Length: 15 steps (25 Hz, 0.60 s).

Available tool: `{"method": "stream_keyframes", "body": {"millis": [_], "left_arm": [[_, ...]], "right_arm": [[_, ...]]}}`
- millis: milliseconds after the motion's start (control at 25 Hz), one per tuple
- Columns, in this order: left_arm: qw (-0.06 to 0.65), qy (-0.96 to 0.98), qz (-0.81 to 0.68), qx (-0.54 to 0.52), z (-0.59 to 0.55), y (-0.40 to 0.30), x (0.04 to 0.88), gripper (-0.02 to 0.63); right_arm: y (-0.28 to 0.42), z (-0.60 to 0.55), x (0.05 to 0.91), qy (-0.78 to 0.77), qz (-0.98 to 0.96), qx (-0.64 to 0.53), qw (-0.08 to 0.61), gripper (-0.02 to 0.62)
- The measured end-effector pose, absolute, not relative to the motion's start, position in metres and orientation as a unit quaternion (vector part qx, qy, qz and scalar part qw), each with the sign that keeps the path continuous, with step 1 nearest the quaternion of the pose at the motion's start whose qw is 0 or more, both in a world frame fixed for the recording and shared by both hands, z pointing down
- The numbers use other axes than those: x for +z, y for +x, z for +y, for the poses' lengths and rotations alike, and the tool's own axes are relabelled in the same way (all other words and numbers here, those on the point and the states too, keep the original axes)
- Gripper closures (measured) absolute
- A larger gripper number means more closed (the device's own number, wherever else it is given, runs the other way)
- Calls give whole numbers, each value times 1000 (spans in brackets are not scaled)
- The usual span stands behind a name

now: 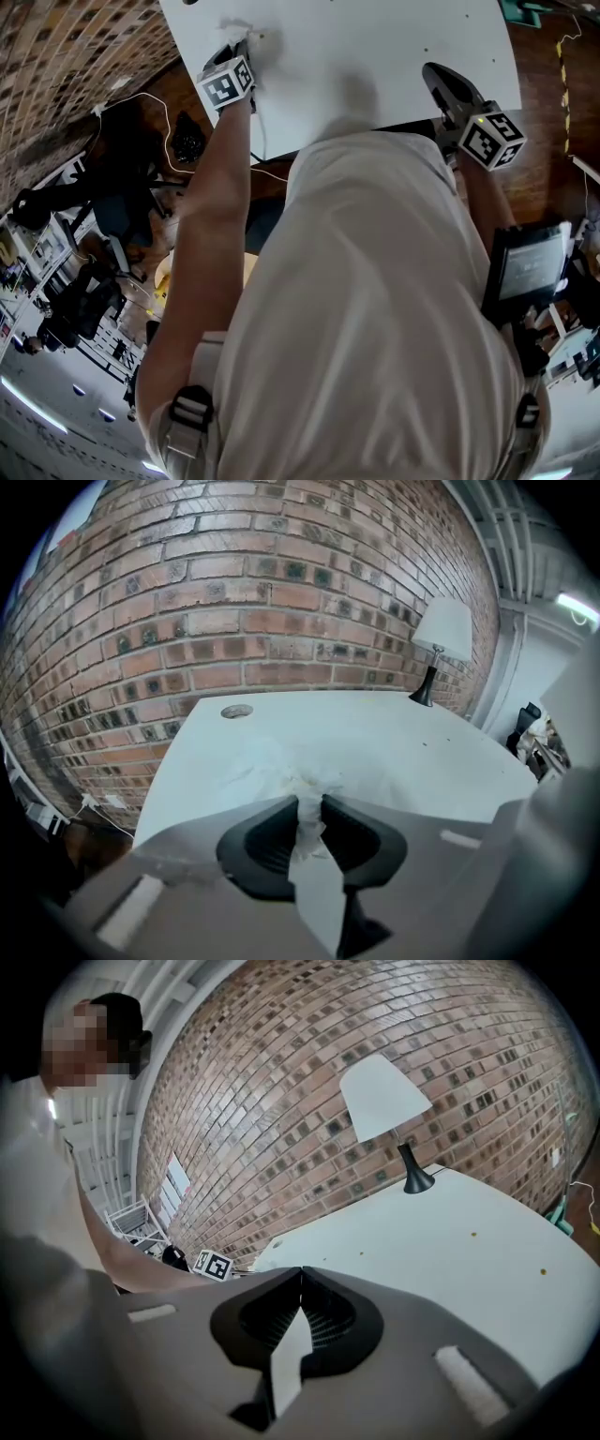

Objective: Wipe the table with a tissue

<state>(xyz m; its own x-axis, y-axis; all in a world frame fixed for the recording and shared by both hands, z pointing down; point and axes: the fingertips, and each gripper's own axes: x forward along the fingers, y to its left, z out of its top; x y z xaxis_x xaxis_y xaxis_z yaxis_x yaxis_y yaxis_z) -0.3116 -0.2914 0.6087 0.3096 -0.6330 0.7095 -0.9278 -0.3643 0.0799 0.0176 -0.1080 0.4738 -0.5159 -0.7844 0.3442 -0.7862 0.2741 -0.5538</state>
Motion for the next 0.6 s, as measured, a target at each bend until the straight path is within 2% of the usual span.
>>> {"method": "stream_keyframes", "body": {"millis": [600], "left_arm": [[202,844,-376,326,-249,-215,621,529]], "right_arm": [[9,-113,476,483,-802,352,-3,588]]}}
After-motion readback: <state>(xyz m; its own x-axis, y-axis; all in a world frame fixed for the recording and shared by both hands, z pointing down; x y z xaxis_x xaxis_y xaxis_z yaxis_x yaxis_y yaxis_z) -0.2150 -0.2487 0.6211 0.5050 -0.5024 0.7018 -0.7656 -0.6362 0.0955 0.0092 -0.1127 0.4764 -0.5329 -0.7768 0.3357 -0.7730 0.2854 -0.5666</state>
